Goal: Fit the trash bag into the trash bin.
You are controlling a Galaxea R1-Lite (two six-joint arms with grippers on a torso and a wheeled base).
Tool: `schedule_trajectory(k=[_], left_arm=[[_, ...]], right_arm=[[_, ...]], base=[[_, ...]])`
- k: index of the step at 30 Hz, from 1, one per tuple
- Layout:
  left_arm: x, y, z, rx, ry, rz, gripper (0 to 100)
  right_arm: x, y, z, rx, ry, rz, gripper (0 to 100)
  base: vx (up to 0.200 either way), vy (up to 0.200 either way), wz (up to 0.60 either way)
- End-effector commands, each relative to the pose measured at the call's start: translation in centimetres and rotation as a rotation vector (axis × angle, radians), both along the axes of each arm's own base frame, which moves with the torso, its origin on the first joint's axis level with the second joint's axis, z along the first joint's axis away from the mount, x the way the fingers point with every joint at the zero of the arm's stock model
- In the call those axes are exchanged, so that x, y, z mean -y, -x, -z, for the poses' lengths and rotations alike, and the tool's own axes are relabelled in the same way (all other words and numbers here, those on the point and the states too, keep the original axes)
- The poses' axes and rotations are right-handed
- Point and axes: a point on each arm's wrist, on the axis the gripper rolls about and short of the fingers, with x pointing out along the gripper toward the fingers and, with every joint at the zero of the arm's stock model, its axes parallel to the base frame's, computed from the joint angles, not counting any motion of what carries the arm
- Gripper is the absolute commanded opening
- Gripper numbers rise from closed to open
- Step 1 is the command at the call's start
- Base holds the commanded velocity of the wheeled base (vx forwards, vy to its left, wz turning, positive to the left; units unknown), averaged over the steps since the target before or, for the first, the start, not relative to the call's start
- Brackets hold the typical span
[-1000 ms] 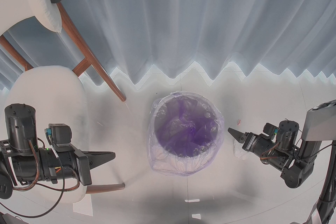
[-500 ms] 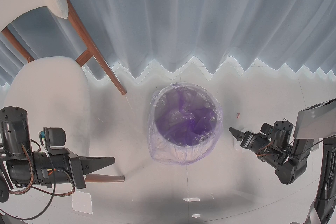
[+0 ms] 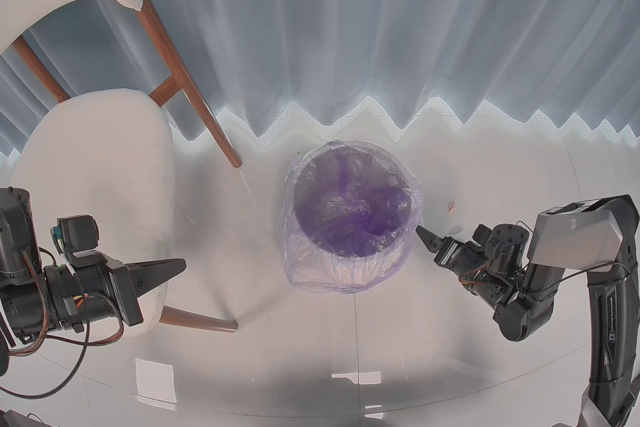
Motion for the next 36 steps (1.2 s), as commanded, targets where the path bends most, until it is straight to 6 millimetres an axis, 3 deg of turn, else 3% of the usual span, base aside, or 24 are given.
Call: schedule_trajectory(k=[1, 12, 18, 23, 36], left_arm=[[-0.3, 0.0, -0.1, 0.009, 0.002, -0.016, 0], [-0.8, -0.3, 0.0, 0.005, -0.002, -0.049, 0], [-1.1, -0.2, 0.0, 0.008, -0.003, -0.062, 0], [-1.2, -0.1, 0.2, 0.001, -0.007, -0.069, 0], [-1.8, 0.6, 0.6, 0.003, -0.009, -0.09, 0]], right_arm=[[-0.3, -1.0, 1.9, -0.018, 0.003, -0.004, 100], [-0.5, -4.5, 3.1, -0.027, 0.009, 0.003, 100], [-0.8, -7.0, 4.8, -0.065, 0.034, 0.022, 100], [-0.9, -7.6, 6.6, -0.08, 0.064, 0.023, 100], [-0.1, -10.1, 8.0, -0.091, 0.176, 0.072, 100]], base=[[0.0, 0.0, 0.0], [0.0, 0.0, 0.0], [0.0, 0.0, 0.0], [0.0, 0.0, 0.0], [0.0, 0.0, 0.0]])
